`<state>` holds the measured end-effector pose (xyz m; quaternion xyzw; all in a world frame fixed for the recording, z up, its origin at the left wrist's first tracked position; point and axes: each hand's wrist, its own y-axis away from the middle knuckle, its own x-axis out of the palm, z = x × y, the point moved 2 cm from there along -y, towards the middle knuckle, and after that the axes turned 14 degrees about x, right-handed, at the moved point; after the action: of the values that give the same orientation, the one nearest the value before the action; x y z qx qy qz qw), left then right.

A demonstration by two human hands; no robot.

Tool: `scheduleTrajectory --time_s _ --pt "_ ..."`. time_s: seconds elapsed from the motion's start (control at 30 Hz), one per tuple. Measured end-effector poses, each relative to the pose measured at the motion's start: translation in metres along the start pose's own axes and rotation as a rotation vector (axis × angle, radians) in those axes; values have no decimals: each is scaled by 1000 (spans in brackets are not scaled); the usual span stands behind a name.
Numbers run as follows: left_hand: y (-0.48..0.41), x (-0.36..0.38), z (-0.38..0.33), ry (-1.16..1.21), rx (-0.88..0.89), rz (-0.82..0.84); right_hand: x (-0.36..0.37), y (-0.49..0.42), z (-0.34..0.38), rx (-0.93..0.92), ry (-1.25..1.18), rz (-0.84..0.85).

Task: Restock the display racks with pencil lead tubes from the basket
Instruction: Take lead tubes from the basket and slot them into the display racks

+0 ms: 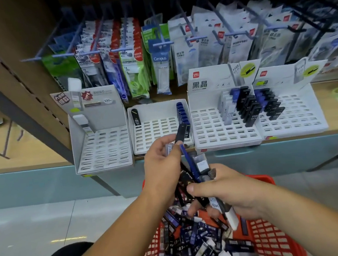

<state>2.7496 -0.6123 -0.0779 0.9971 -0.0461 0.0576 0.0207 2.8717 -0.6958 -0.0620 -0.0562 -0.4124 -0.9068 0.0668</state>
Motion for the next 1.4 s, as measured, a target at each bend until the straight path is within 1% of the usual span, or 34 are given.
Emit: scheduleTrajectory --time_s 0.07,0.17,0.27,0.37,0.53,0.7,0.8,1.03,1.1,1.23,1.37,1.4 --pt "-4 0 -1 50 -44 26 -7 2 2 11 -20 -13" --pt "-2 3 -4 84 -96 119 -14 5 3 21 -21 -24" --pt "3 7 -6 98 -99 194 -17 6 1 31 -23 -28" --pt "7 11 -7 109 -101 220 -15 8 -1 -2 33 -19" --pt "10 14 -5 36 -8 276 -19 10 -4 -22 80 -36" --pt "10 15 -5 -46 153 359 -26 8 -10 -42 130 -32" --pt "11 15 -6 -133 154 411 -30 9 -12 -33 100 -21" --pt "20 20 -14 -33 39 413 -30 15 -15 7 32 14" --pt "21 19 -16 -6 56 433 -28 17 -15 22 8 31" --pt "25 17 -15 20 98 528 -27 22 -16 48 -34 65" --pt "28 18 -12 -77 157 494 -29 23 -16 70 -57 77" --pt "27 18 -11 -87 147 481 -28 23 -16 66 -43 83"
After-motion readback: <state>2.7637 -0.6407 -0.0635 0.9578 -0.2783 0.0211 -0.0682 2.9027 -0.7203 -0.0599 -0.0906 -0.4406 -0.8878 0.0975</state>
